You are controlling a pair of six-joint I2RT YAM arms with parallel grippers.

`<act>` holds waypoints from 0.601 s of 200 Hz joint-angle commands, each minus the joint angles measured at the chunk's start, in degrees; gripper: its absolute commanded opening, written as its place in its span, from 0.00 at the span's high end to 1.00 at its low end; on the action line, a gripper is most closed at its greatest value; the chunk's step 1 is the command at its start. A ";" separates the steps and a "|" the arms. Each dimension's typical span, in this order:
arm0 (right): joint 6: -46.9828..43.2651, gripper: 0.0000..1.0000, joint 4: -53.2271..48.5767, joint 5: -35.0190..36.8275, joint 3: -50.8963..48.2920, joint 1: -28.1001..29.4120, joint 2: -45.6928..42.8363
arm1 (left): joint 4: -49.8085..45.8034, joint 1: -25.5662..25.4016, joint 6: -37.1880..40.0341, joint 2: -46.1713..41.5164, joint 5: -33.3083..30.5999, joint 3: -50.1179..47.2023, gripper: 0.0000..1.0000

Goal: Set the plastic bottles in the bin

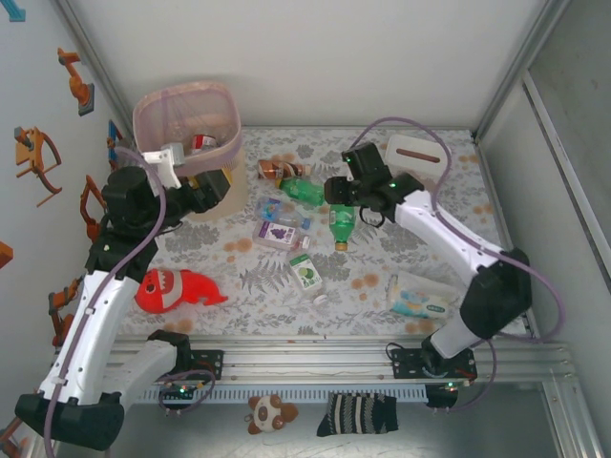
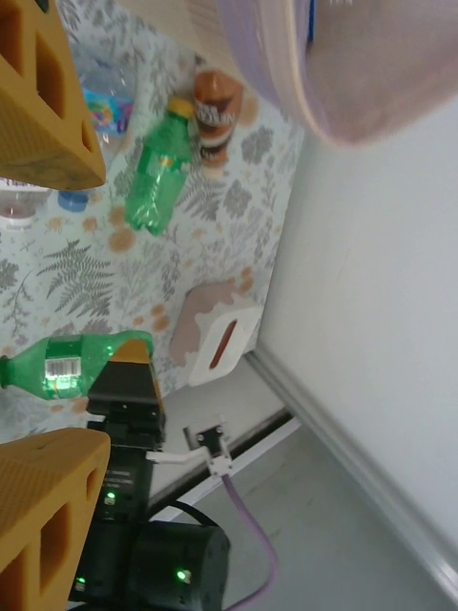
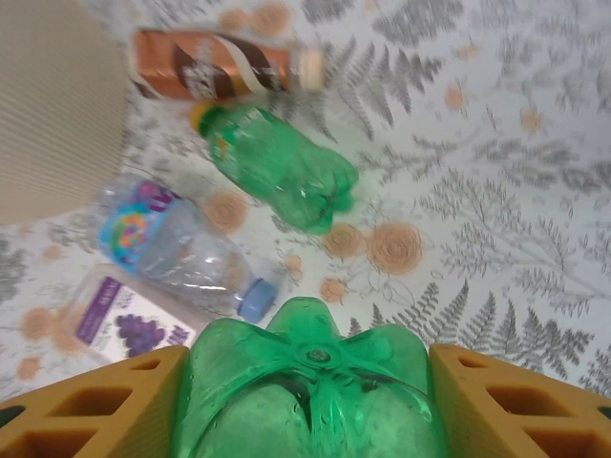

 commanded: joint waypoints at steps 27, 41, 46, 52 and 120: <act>-9.12 0.54 9.07 -7.53 -4.63 -0.26 -12.39 | 13.43 -4.30 5.94 1.15 11.05 -1.58 0.34; -10.67 0.55 12.01 -11.17 -6.26 -0.25 -15.66 | 16.78 -6.20 6.58 1.79 12.71 -1.93 0.34; -11.02 0.55 13.09 -12.46 -6.80 -0.30 -16.67 | 17.69 -6.98 6.85 1.98 13.28 -1.94 0.35; -11.47 0.56 14.33 -14.04 -7.29 -0.25 -17.90 | 18.88 -7.86 7.19 2.38 14.04 -1.93 0.34; -12.31 0.60 24.78 -29.55 -10.54 -0.17 -26.67 | 21.76 -18.53 15.21 7.29 17.17 1.19 0.33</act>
